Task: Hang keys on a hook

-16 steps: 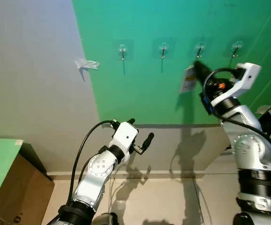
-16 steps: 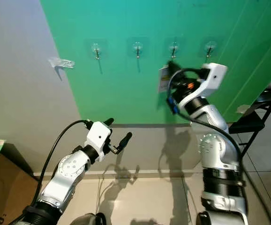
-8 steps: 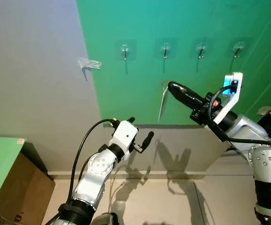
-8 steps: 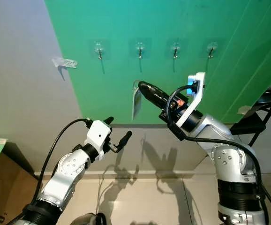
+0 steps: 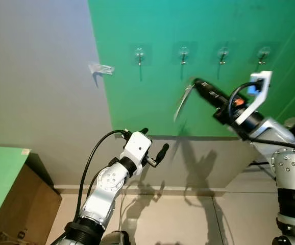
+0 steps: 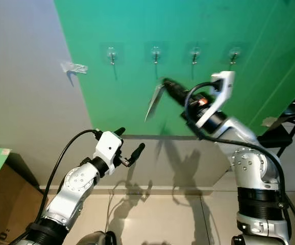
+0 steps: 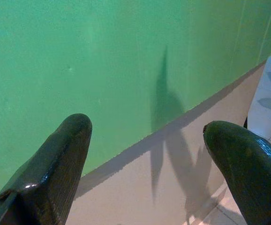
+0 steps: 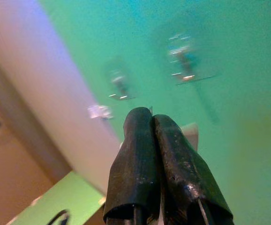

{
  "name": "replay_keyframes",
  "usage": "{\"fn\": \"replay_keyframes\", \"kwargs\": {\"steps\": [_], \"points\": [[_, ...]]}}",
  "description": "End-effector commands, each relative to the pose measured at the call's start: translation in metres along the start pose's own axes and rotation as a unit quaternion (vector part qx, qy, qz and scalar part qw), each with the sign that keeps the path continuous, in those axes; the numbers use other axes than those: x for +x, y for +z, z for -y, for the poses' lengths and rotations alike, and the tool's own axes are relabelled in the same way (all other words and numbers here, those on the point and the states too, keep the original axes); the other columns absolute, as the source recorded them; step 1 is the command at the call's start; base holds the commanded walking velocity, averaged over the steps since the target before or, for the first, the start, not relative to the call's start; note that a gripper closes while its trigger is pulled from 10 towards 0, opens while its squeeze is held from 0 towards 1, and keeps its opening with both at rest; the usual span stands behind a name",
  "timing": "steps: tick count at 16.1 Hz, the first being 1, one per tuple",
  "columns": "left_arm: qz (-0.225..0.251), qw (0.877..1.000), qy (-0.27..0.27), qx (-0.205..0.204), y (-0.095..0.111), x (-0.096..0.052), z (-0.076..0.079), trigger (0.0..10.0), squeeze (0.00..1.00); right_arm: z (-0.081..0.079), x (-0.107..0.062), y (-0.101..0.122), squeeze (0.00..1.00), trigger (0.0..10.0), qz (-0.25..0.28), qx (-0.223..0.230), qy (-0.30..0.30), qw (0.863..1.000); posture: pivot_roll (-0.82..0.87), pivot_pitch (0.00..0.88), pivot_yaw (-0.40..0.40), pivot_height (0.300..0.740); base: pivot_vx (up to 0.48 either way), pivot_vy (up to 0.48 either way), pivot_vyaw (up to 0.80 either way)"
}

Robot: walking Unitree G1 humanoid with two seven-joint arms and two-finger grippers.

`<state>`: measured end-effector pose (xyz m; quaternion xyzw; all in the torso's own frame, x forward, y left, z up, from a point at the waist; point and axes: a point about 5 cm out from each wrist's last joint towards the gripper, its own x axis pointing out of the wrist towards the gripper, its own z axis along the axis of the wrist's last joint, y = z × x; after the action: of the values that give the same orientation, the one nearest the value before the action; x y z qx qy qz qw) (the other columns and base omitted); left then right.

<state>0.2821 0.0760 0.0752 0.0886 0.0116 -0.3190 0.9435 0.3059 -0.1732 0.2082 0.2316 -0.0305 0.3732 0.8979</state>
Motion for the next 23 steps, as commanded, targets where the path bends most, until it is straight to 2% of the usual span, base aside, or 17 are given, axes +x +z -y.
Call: {"fn": "replay_keyframes", "kwargs": {"steps": [1, 7, 10, 13, 19, 23], "points": [[0.001, 1.000, -0.001, 0.003, 0.002, 0.000, 0.002, 10.0, 0.00, 0.012, -0.004, 0.010, 0.00, 0.0, 0.019, -0.015, -0.036, 0.999, -0.07, 0.056, -0.011, 0.740, 0.000, 0.000, 0.00], [0.002, 1.000, -0.001, 0.002, 0.002, 0.001, 0.001, 10.0, 0.00, 0.039, -0.010, 0.023, 0.00, 0.0, 0.052, -0.034, -0.105, 0.993, -0.07, 0.058, -0.011, 0.740, 0.000, 0.000, 0.00], [0.001, 1.000, 0.000, 0.003, 0.003, 0.001, 0.000, 10.0, 0.00, 0.040, -0.007, 0.025, 0.00, 0.0, 0.058, -0.050, -0.104, 0.992, -0.07, 0.060, -0.007, 0.740, 0.000, 0.000, 0.00], [0.001, 1.000, 0.000, 0.003, 0.002, 0.000, 0.000, 10.0, 0.00, 0.041, -0.004, 0.027, 0.00, 0.0, 0.069, -0.087, -0.117, 0.987, -0.07, 0.063, -0.003, 0.740, 0.000, 0.000, 0.00], [0.001, 1.000, -0.002, 0.005, 0.002, 0.000, 0.000, 10.0, 0.00, 0.041, 0.001, 0.028, 0.00, 0.0, 0.077, -0.091, -0.113, 0.986, -0.07, 0.051, 0.006, 0.740, 0.000, 0.000, 0.00], [0.000, 1.000, -0.003, 0.007, 0.001, -0.002, -0.002, 10.0, 0.00, 0.048, 0.001, 0.028, 0.00, 0.0, 0.090, -0.092, -0.141, 0.982, -0.06, 0.050, 0.013, 0.740, 0.000, 0.000, 0.00]]}}
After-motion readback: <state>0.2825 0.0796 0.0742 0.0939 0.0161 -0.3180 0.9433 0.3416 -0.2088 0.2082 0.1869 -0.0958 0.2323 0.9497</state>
